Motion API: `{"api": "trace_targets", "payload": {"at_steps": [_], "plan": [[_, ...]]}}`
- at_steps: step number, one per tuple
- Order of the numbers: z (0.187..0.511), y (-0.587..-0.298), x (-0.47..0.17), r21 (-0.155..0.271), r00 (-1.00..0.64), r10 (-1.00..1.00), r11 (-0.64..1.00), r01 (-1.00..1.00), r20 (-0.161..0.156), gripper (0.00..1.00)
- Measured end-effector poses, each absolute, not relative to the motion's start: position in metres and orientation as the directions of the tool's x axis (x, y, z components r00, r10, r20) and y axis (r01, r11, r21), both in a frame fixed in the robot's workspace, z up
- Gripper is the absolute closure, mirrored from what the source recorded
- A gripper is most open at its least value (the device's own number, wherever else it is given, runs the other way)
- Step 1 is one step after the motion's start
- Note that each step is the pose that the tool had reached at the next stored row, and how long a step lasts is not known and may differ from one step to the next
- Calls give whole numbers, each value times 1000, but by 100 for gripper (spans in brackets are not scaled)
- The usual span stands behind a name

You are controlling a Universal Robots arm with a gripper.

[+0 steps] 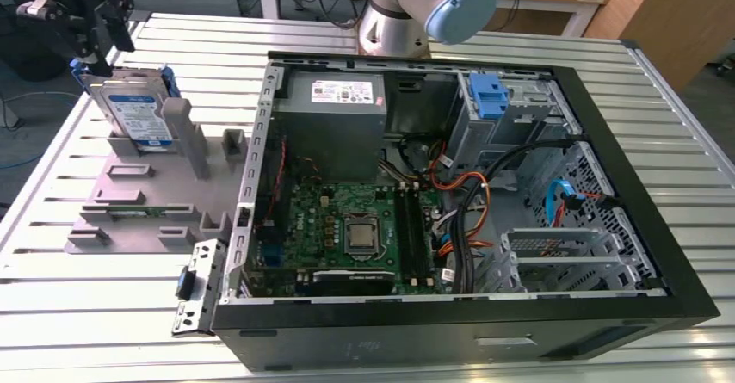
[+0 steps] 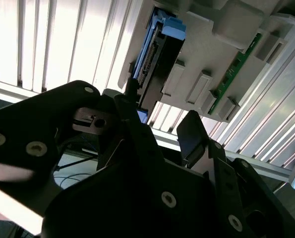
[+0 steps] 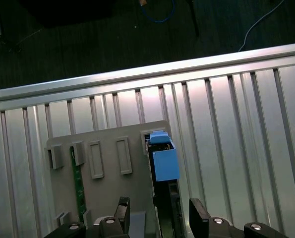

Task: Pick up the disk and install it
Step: 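Pick up the disk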

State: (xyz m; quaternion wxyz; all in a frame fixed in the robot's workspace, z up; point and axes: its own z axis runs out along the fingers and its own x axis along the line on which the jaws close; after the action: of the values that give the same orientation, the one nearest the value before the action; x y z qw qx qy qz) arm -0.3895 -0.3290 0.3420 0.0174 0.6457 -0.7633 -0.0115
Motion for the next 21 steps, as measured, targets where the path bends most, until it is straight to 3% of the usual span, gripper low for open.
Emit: {"api": "trace_targets", "payload": {"at_steps": [15,21], "plan": [[329,-329,-389,39,-30,-999,31,-999,10,41],[325,-328,-390,38,24,-1000,-25,-999,-7,41]]}}
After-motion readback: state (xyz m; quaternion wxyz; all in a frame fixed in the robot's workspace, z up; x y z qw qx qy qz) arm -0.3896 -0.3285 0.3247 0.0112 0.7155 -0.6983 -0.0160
